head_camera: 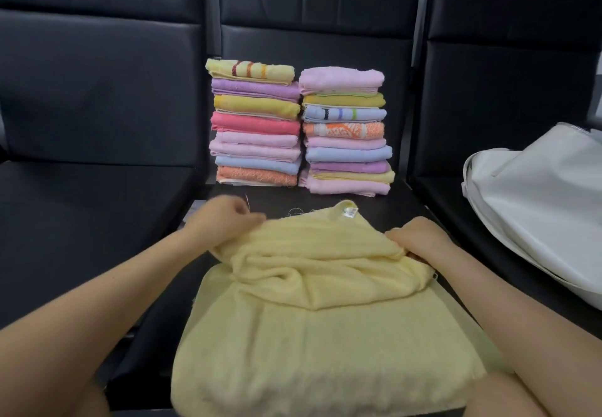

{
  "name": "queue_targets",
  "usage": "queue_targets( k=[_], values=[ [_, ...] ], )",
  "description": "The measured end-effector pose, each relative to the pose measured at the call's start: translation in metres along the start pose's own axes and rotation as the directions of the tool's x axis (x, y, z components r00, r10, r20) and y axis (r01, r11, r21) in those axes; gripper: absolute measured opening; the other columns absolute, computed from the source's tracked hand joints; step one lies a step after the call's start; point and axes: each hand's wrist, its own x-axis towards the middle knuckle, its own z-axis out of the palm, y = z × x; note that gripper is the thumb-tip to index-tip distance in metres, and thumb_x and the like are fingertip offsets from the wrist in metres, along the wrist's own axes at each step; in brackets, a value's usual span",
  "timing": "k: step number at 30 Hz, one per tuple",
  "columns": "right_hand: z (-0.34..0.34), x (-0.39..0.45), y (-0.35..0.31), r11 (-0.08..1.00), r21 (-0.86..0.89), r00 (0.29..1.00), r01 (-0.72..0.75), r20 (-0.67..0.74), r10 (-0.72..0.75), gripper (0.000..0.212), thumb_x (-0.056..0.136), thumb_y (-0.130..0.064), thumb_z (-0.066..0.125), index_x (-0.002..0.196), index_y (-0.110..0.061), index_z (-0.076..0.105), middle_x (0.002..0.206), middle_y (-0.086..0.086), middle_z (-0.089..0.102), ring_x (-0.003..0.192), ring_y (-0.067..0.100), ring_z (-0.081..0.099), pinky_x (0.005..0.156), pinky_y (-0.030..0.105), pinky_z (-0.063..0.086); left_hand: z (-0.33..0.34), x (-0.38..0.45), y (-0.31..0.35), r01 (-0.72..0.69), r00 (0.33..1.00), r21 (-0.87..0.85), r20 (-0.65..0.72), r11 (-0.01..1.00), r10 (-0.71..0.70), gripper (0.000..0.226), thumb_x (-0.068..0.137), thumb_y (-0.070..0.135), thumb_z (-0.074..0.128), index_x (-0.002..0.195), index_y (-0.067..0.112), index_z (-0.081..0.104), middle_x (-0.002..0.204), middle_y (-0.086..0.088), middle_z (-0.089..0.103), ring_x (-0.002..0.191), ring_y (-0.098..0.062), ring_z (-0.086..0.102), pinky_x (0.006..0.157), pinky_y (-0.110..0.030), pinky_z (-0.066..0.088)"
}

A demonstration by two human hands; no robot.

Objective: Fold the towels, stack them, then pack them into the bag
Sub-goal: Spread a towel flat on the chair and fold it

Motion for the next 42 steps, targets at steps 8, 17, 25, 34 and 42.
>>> queue_targets(
  k=[8, 17, 25, 34, 42],
  values=[
    [0.024, 0.001, -0.024, 0.896, -0.01, 0.891, 0.445, -0.092, -0.444, 0.037, 0.09, -0.042, 0.06, 0.121, -0.021, 0.06, 0.121, -0.001, 0.052, 0.116, 0.017, 0.047, 0.087, 0.032, 0.043, 0.019, 0.01, 0.003, -0.001, 1.0, 0.081, 0.022, 0.997, 0.0, 0.037, 0.091, 0.056, 0.051, 0.106, 0.023, 0.061, 0.1, 0.008, 0.062, 0.094, -0.012, 0.057, 0.079, -0.03, 0.047],
    [0.061, -0.007, -0.056, 0.906, 0.002, 0.904, 0.422, -0.077, -0.421, 0.022, 0.087, -0.039, 0.059, 0.074, -0.022, 0.055, 0.075, -0.004, 0.053, 0.074, 0.015, 0.051, 0.064, 0.03, 0.038, 0.026, 0.012, 0.015, -0.038, 0.987, -0.147, 0.148, 0.988, 0.06, 0.024, 0.093, 0.025, 0.051, 0.071, 0.016, 0.045, 0.075, 0.0, 0.053, 0.068, -0.015, 0.047, 0.063, -0.03, 0.037],
    [0.017, 0.005, -0.056, 0.19, 0.982, 0.997, -0.002, 0.017, -0.075, 0.014, 0.097, -0.021, 0.055, 0.107, -0.017, 0.064, 0.101, 0.004, 0.069, 0.095, 0.02, 0.068, 0.082, 0.036, 0.057, -0.011, -0.001, 0.02, -0.184, 0.931, -0.701, -0.35, 0.689, -0.108, 0.024, 0.097, 0.025, 0.049, 0.09, 0.003, 0.052, 0.08, -0.001, 0.045, 0.072, -0.01, 0.042, 0.063, -0.023, 0.036],
    [0.009, 0.017, -0.011, 0.93, 0.365, 0.991, 0.051, -0.131, -0.003, 0.026, 0.099, -0.022, 0.045, 0.081, -0.007, 0.057, 0.077, 0.008, 0.053, 0.075, 0.023, 0.046, 0.066, 0.033, 0.033, 0.01, -0.017, 0.015, -0.257, 0.914, -0.059, 0.308, 0.965, 0.263, 0.056, 0.091, 0.063, 0.044, 0.067, 0.013, 0.053, 0.073, -0.001, 0.058, 0.07, -0.018, 0.055, 0.073, -0.036, 0.046],
    [0.022, 0.018, -0.007, 0.965, 0.163, 0.977, 0.206, -0.081, -0.195, 0.037, 0.091, -0.027, 0.051, 0.059, -0.02, 0.033, 0.059, -0.001, 0.031, 0.058, 0.017, 0.031, 0.056, 0.032, 0.02, 0.018, -0.004, 0.011, -0.081, 0.988, 0.228, 0.144, 0.97, 0.049, 0.054, 0.075, 0.067, 0.065, 0.111, 0.027, 0.055, 0.111, 0.002, 0.05, 0.1, -0.018, 0.056, 0.084, -0.033, 0.049]
  ],
)
